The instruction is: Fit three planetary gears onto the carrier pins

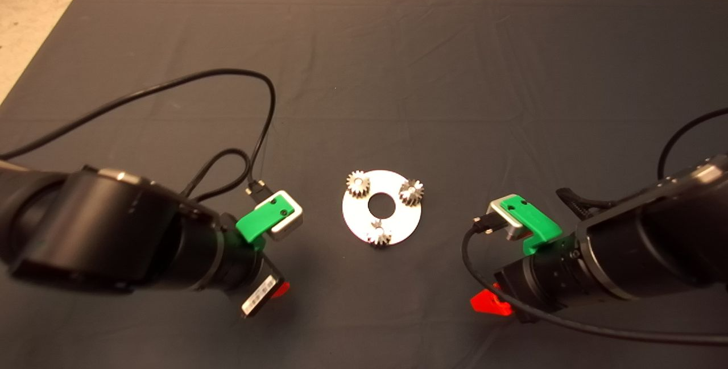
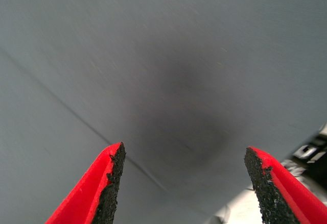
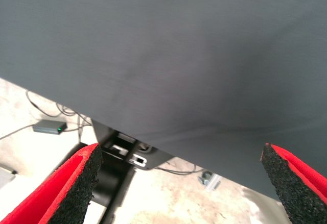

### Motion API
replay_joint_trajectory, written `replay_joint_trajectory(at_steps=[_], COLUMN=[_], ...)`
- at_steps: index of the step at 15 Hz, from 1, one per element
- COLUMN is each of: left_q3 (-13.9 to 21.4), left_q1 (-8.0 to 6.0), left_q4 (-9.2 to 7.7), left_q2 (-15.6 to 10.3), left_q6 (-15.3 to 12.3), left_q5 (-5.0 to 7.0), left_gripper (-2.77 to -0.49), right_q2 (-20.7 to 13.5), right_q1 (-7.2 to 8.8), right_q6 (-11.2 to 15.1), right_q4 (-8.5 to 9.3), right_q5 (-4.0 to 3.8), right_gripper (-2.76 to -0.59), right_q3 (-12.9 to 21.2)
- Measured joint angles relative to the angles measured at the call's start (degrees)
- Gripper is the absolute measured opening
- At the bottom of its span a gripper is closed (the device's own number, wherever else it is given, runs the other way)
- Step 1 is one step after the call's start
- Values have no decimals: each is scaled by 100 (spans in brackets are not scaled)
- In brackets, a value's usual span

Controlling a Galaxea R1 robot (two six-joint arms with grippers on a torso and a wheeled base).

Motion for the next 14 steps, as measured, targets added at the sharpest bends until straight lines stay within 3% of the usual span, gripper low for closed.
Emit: replay_joint_trajectory(at_steps=[3, 6, 9, 10, 11, 12, 14], left_q3=[329, 431, 440, 442, 442, 445, 445], left_q1=[0, 0, 13, 113, 334, 579, 1050], left_q4=[-2, 31, 87, 163, 241, 271, 595], left_q2=[-106, -144, -133, -133, -132, -132, -133], left_q6=[-817, -1190, -1385, -1400, -1418, -1420, -1426], left_q5=[182, 215, 218, 223, 218, 222, 223], left_gripper=[-164, -164, -164, -164, -164, -164, -164], right_q2=[513, 655, 715, 747, 749, 733, 598], right_q1=[-21, -35, -226, -351, -504, -739, -1354], right_q6=[284, 491, 559, 574, 575, 579, 576], right_q4=[-486, -790, -943, -1044, -1170, -1315, -1813], right_q5=[27, 20, 16, 17, 24, 14, 33], right_gripper=[-102, -102, -102, -102, -102, -102, -102], right_q3=[30, 39, 41, 41, 46, 46, 46])
